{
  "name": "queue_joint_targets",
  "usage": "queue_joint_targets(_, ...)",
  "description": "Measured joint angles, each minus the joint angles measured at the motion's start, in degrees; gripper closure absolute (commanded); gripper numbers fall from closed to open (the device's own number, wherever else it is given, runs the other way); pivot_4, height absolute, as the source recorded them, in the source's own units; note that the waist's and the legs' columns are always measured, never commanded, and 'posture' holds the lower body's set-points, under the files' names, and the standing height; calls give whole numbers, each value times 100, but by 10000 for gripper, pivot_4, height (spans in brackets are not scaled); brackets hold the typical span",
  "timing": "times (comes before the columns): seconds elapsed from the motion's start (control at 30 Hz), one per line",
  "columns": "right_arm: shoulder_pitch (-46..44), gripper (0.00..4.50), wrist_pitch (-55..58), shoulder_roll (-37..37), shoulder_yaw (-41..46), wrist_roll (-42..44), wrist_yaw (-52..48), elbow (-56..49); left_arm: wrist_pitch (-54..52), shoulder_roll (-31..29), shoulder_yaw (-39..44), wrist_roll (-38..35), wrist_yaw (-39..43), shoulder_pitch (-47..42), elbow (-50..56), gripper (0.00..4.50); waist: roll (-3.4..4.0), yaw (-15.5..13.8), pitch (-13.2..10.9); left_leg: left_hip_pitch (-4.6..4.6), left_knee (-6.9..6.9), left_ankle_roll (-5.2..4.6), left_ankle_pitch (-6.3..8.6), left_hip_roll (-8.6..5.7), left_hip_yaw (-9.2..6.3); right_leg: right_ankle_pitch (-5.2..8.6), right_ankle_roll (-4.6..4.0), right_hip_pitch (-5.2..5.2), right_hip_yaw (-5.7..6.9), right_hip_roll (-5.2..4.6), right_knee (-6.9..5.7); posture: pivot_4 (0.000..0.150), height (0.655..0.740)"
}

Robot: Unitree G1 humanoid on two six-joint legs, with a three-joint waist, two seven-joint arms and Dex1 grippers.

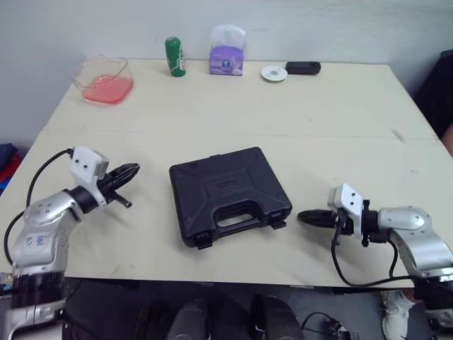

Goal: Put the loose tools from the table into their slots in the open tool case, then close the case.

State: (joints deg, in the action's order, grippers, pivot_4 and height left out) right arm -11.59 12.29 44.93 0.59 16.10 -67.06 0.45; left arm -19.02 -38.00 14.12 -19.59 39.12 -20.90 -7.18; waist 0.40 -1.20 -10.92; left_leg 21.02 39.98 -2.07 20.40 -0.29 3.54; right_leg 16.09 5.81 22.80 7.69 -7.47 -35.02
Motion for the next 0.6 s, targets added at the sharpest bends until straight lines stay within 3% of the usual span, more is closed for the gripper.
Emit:
queue_joint_targets(0.13,372,45000,217,-20,-4,99,174,-563,402,240,-639,338,326,-793,-1004,44349,-1,21,0,-3,-3,2,1,3,11,0,1,4,2,4,2,1500,7400)
queue_joint_targets(0.33,598,45000,503,-220,-172,119,398,-1104,835,675,-954,624,519,-1559,-2517,44349,-4,-17,0,-1,5,0,0,2,10,-1,3,4,5,5,-2,1500,7400)
queue_joint_targets(0.6,573,45000,656,-495,-279,159,727,-1267,1273,849,-1082,763,782,-1752,-3053,44349,-7,-16,-1,1,5,-1,0,1,8,-1,3,4,7,5,0,1500,7400)
